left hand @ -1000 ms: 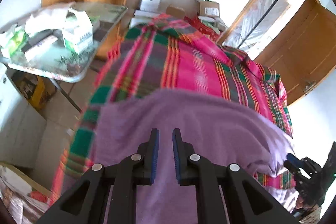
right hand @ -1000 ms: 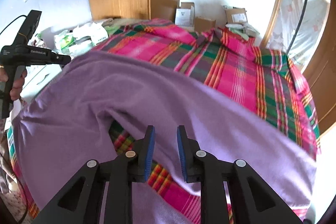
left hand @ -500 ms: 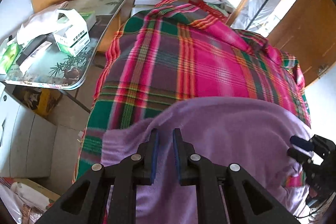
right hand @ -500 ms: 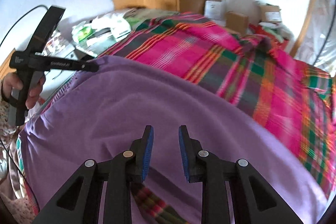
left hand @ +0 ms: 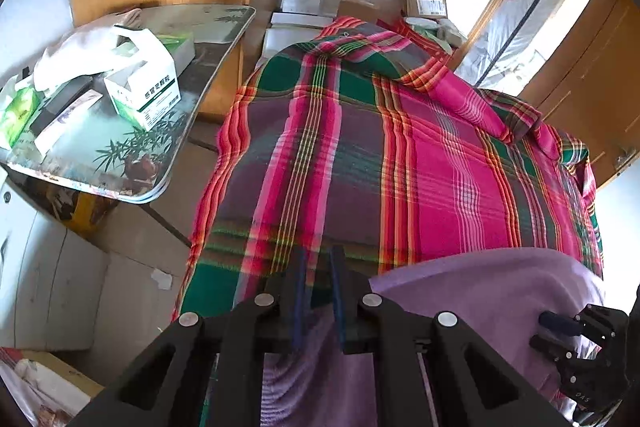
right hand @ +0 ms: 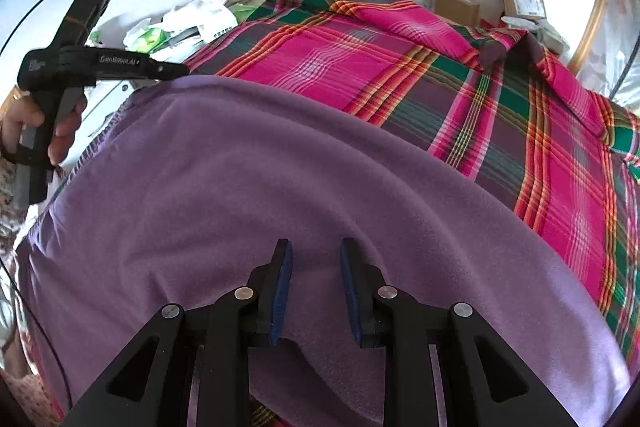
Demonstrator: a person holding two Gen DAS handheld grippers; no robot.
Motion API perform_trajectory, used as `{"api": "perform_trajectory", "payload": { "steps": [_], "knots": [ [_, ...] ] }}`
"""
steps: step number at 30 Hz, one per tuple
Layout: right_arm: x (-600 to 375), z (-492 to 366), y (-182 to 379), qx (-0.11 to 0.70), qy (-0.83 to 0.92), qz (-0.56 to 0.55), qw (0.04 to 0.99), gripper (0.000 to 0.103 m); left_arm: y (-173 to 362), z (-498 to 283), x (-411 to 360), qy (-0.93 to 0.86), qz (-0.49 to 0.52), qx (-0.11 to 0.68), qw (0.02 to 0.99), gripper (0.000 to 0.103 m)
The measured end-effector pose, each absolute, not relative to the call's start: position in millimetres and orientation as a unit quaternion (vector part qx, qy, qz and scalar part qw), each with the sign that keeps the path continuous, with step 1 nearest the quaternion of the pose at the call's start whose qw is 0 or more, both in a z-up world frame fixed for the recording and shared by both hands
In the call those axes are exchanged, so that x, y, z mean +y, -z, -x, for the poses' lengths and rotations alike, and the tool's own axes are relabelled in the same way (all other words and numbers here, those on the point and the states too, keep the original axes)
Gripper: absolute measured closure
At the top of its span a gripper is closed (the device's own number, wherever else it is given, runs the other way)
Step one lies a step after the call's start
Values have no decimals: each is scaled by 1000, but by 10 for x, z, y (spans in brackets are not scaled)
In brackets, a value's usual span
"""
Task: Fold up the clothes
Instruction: 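Grasp and tug the pants edge with the left gripper, then open, then withdraw both open grippers from the pants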
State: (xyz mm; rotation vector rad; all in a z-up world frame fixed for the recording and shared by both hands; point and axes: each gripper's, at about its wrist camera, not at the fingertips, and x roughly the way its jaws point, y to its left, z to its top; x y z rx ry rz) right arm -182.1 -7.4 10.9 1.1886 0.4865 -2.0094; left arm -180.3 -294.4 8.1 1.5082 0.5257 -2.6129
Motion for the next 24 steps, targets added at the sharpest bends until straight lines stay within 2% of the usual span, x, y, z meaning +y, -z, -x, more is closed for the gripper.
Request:
{"api": "perform_trajectory", "payload": {
  "steps": [7,11,13,24],
  "knots": [
    [10,1852,-242,177,792,-451,371,77,-214,1584,-2980,868,-485,107,19,89],
    [94,1924,-308,162,801,-448,363,76,-269,1517,-2972,873,-481,78,1,80],
    [103,1976,-339,164,808,-440,355,71,-278,1519,-2940,875,-480,64,-4,80],
    [-145,2413,-234,193,812,-434,338,70,-171,1571,-2796,869,-494,31,-19,80]
  ]
}}
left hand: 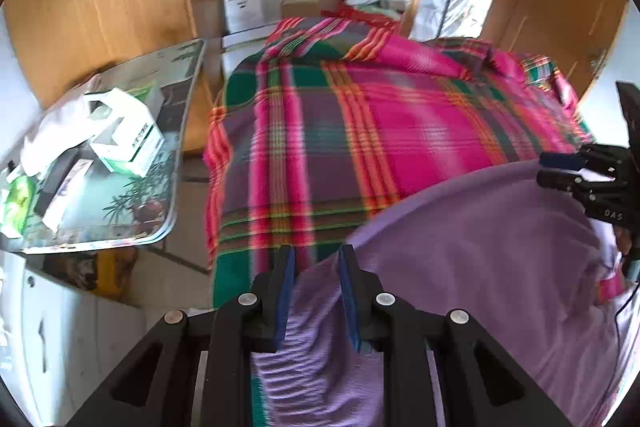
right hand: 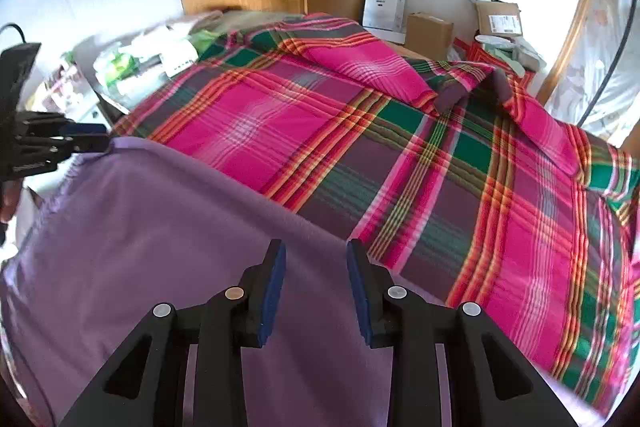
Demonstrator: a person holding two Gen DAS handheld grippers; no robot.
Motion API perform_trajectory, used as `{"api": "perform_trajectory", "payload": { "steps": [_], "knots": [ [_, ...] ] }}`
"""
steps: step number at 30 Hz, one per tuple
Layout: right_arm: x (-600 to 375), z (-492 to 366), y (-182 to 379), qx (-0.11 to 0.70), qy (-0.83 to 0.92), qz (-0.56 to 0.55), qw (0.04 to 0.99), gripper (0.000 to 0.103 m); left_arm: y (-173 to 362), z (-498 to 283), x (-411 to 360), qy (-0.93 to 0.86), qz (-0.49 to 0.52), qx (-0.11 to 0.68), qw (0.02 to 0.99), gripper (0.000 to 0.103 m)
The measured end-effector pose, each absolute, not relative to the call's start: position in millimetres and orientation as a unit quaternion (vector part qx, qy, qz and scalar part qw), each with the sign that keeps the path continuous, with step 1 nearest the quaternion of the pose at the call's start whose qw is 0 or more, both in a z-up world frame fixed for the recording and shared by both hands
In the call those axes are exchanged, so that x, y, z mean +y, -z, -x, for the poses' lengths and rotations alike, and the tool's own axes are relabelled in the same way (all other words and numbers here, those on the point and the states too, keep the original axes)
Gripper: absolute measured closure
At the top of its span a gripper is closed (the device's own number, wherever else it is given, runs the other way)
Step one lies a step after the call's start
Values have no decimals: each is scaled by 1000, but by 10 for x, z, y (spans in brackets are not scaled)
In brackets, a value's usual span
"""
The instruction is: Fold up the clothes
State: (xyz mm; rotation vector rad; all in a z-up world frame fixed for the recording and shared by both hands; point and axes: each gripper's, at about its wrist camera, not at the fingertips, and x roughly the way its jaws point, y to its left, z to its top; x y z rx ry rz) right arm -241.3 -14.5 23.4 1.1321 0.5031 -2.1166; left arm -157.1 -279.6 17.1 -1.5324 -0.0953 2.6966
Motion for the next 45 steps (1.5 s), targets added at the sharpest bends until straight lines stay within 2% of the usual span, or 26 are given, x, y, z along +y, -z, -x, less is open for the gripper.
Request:
{"api": "perform_trajectory", "payload": {
  "steps": [9,18,22,39,41,43,45],
  "knots": [
    [-336,2530,-119,205,800,-437,356,70,-127,1528,-2787,-867,497,-24,24,78],
    [-330,2563,-87,187,793,-440,377,70,-91,1502,-2666,-873,486,28,32,75],
    [-314,2571,-83,177,794,-442,379,70,-94,1501,-2668,-870,491,22,37,75],
    [-290,2529,-77,175,799,-432,380,71,-92,1404,-2522,-872,479,90,47,71],
    [-285,2521,-74,174,799,-431,380,72,-90,1402,-2531,-873,477,88,49,71],
    [-291,2502,-75,175,798,-431,382,79,-90,1403,-2555,-874,477,80,51,71],
    [-307,2485,-83,180,796,-434,381,81,-93,1411,-2569,-872,481,75,52,72]
  ]
}}
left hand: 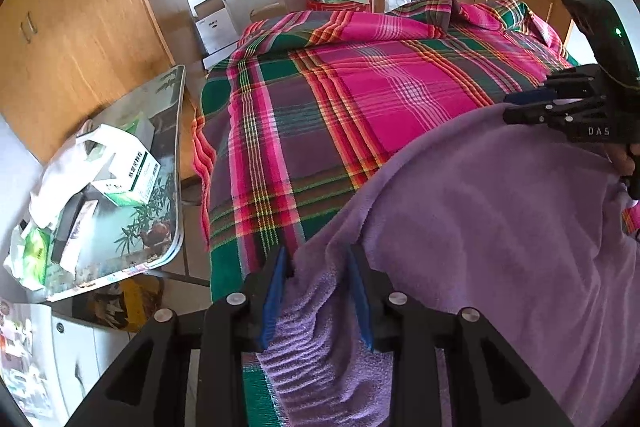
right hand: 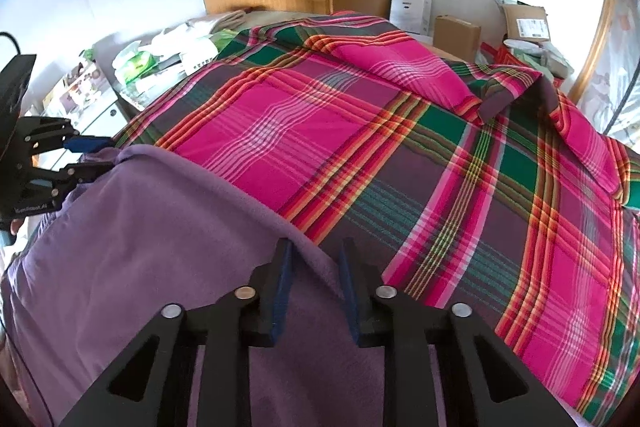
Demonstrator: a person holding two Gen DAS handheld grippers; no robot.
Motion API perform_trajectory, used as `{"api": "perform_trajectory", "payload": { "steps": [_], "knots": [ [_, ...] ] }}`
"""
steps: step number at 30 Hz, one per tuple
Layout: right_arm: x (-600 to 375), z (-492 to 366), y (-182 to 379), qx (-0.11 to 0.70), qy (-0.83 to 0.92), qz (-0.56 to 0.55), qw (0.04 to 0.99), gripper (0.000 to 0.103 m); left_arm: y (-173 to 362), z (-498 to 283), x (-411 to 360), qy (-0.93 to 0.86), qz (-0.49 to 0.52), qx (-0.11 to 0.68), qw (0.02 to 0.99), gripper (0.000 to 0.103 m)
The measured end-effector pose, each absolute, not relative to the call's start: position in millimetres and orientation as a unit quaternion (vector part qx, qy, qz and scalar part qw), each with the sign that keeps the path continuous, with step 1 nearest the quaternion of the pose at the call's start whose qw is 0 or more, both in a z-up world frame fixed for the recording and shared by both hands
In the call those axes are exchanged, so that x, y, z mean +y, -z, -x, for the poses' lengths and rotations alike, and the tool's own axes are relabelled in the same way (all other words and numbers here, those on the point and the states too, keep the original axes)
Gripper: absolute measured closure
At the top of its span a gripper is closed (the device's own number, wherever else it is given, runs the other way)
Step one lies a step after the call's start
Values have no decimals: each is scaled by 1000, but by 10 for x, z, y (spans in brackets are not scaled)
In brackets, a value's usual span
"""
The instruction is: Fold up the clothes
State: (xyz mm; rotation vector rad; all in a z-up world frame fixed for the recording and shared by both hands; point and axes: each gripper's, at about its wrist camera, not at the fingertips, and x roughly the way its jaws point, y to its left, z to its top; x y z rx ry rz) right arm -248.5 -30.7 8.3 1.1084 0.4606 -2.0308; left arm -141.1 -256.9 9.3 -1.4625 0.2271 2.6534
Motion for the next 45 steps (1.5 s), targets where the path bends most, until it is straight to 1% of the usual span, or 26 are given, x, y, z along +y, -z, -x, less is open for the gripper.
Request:
{"api": "perform_trajectory", "payload": {
  "steps": [2,3,4,6,7,12,21,31,45],
  "knots": [
    [-322,2478,-92,183,794,-438,379,85,-95,1420,-2563,-871,483,77,48,82],
    [-328,2469,-94,184,794,-438,379,89,-99,1424,-2559,-872,482,79,43,93],
    [-334,2461,-97,186,794,-438,378,94,-102,1429,-2556,-872,482,81,39,95],
    [-343,2442,-105,190,794,-438,376,97,-121,1422,-2554,-875,477,78,35,97],
    [-336,2440,-113,188,795,-438,375,99,-139,1410,-2556,-877,473,78,32,97],
    [-263,2370,-234,173,810,-420,370,100,-271,1352,-2609,-887,457,59,23,97],
    [-126,1952,-612,178,833,-369,372,100,-530,1149,-2517,-904,422,71,10,97],
    [79,1371,-918,174,849,-331,373,100,-802,723,-2410,-918,391,73,9,97],
    [246,516,-1074,193,859,-300,368,100,-981,45,-2275,-932,352,80,9,97]
  ]
}}
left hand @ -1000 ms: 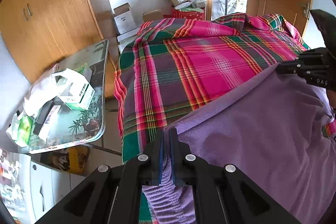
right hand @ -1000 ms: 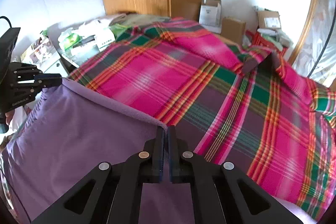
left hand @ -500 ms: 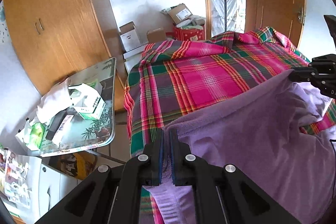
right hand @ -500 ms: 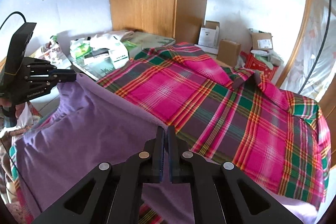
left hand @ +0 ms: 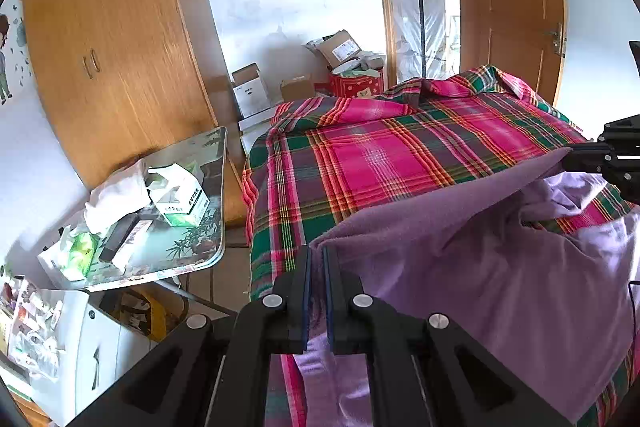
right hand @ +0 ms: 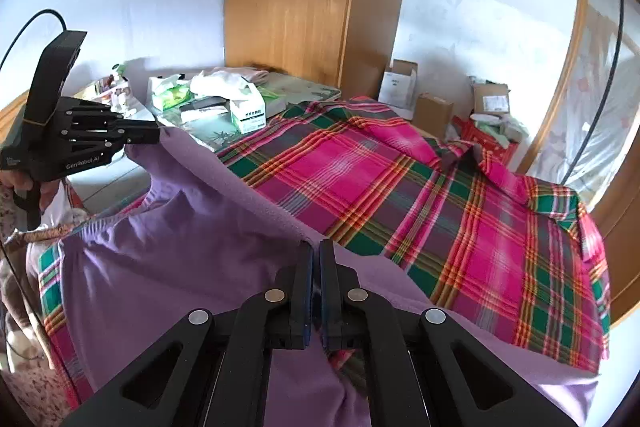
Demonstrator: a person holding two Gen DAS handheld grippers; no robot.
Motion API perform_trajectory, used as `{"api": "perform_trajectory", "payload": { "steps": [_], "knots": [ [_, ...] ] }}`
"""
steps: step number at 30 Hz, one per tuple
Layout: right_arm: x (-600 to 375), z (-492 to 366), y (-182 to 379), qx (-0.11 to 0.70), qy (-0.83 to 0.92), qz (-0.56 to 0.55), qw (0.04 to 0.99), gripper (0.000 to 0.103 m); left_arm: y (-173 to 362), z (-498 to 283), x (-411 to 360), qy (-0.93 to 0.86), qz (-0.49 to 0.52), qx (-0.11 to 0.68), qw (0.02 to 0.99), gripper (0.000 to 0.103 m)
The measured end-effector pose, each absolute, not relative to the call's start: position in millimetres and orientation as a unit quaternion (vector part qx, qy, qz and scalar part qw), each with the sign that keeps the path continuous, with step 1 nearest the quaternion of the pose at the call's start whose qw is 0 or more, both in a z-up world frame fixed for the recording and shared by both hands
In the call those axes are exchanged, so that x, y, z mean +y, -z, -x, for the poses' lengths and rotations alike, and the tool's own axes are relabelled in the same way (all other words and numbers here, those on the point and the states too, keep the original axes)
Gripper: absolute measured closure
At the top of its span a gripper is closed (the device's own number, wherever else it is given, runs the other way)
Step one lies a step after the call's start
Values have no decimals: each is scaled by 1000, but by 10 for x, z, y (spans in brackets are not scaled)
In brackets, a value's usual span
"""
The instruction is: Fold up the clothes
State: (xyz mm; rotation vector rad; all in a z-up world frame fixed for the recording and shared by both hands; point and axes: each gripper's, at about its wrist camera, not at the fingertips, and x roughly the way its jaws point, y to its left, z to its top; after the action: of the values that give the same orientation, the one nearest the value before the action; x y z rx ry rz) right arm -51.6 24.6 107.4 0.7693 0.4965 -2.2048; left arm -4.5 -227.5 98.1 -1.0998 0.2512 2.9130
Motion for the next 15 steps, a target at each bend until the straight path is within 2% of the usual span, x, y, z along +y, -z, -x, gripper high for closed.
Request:
{"api": "perform_trajectory", "payload": {
  "steps": [15],
  "knots": [
    [398,-131,-1042,191,859,-297,371,100,-973,-516,-2169,-936,338,95,5,97]
  ]
}}
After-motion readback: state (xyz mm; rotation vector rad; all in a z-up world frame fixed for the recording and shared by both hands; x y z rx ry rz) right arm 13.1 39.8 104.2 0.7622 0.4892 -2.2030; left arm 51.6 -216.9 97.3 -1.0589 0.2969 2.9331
